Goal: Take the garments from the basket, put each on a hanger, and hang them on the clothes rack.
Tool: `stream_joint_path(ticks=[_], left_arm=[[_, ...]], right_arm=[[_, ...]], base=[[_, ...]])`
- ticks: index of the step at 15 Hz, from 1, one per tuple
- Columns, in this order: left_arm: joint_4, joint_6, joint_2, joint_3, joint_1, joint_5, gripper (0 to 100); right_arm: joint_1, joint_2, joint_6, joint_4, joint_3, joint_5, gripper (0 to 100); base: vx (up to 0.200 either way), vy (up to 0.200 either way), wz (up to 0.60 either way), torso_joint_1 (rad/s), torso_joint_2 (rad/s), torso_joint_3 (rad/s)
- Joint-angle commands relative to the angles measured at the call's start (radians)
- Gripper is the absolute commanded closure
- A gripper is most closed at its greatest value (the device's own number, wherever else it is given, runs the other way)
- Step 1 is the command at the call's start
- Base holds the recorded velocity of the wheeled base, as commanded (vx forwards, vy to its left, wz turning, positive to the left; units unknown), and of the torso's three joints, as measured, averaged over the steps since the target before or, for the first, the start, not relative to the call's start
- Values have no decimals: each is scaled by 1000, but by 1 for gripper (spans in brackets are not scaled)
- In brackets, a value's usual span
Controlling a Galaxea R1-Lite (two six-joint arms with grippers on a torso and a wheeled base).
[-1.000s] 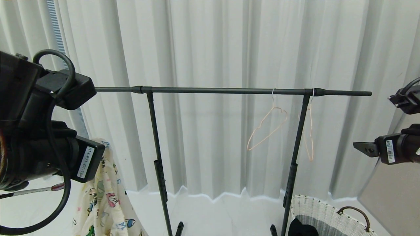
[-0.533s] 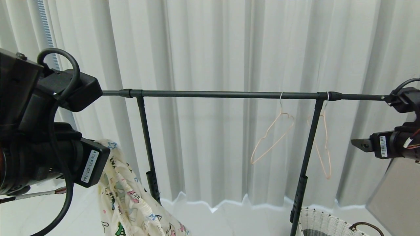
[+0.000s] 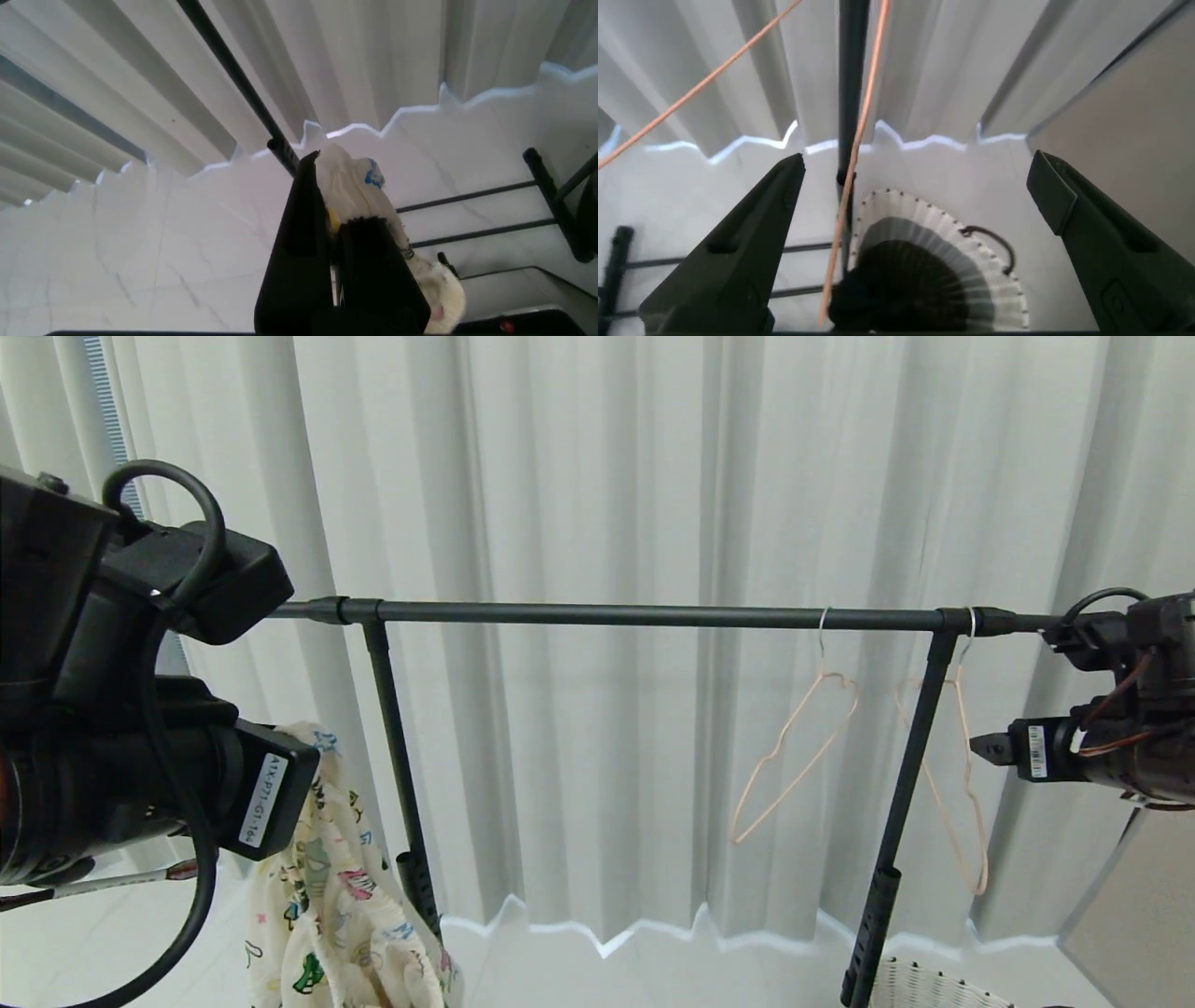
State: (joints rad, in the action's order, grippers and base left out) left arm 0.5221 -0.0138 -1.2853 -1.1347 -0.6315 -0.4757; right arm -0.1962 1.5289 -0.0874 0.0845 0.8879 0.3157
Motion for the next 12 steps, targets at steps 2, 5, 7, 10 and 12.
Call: stream_joint_path(ticks=[2, 5, 7, 10, 12], left_arm=[[-5, 0, -11, 3, 1, -1, 100], [-5, 0, -14, 3, 1, -15, 100], [-5, 0, -12, 4, 1, -17, 100], [-5, 0, -9, 3, 1, -17, 100], [-5, 0, -9, 4, 1, -37, 100]], right_arm=[[0, 204, -100, 63, 29, 6, 0], [-2, 280, -160, 66, 74, 6, 0], [3, 310, -175, 67, 85, 9, 0], [3, 329, -193, 67, 89, 9, 0], [3, 332, -199, 69, 89, 9, 0]], base=[[0, 0, 0, 0, 0, 0], [0, 0, 0, 0, 0, 0], [0, 0, 0, 0, 0, 0], [0, 0, 0, 0, 0, 0], [0, 0, 0, 0, 0, 0]])
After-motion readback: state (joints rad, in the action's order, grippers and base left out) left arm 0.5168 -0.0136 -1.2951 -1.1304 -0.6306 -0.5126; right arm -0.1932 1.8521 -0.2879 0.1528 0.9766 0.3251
